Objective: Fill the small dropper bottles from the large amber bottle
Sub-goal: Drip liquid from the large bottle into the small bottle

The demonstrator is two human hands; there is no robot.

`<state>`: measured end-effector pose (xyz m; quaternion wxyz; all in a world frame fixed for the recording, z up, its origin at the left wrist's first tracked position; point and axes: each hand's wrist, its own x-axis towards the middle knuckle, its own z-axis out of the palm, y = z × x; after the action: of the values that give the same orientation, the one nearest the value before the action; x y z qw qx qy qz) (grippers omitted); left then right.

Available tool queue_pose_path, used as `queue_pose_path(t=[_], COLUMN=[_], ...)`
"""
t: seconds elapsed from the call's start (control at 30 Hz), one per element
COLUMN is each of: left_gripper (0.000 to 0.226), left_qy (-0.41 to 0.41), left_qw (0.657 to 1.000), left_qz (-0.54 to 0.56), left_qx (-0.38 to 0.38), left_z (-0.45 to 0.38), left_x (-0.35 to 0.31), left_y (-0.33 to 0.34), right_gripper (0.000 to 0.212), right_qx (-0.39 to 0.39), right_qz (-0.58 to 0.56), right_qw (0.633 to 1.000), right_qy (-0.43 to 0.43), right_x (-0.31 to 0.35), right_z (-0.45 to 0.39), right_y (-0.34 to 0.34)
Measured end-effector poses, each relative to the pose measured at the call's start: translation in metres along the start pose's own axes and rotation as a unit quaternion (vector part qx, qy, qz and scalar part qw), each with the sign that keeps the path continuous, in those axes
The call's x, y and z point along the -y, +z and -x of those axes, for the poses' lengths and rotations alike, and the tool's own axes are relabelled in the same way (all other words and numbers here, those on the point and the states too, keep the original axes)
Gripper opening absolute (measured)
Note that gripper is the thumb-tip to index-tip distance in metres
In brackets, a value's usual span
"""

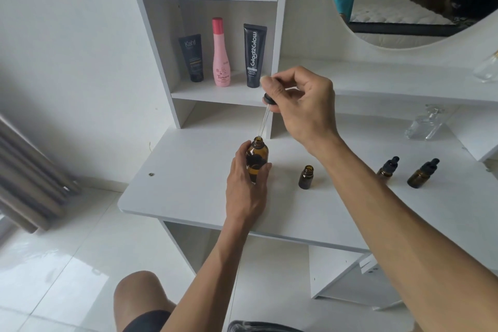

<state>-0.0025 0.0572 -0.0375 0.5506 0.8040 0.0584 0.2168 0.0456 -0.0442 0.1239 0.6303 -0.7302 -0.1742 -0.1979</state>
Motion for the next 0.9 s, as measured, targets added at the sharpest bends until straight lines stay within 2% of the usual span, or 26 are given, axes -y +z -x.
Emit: queue_pose_path(t=[0.57,0.9], left_gripper=[0.052,0.053], left_qy=[-0.006,0.003], left_qw=[1.0,1.0], left_qz=[0.008,0.01], left_qx=[0.007,0.008], left_z=[0.0,0.0], left_x=[-0.003,-0.004], left_y=[-0.002,-0.003], right_gripper=[0.022,0.02], right_qx=[0.036,0.082], right_qz=[0.09,0.124], right_qw=[0.995,0.989], right_qy=[-0.024,0.024], right_x=[-0.011,-0.043], right_z=[0.001,0.021], right_y=[0.009,0.015])
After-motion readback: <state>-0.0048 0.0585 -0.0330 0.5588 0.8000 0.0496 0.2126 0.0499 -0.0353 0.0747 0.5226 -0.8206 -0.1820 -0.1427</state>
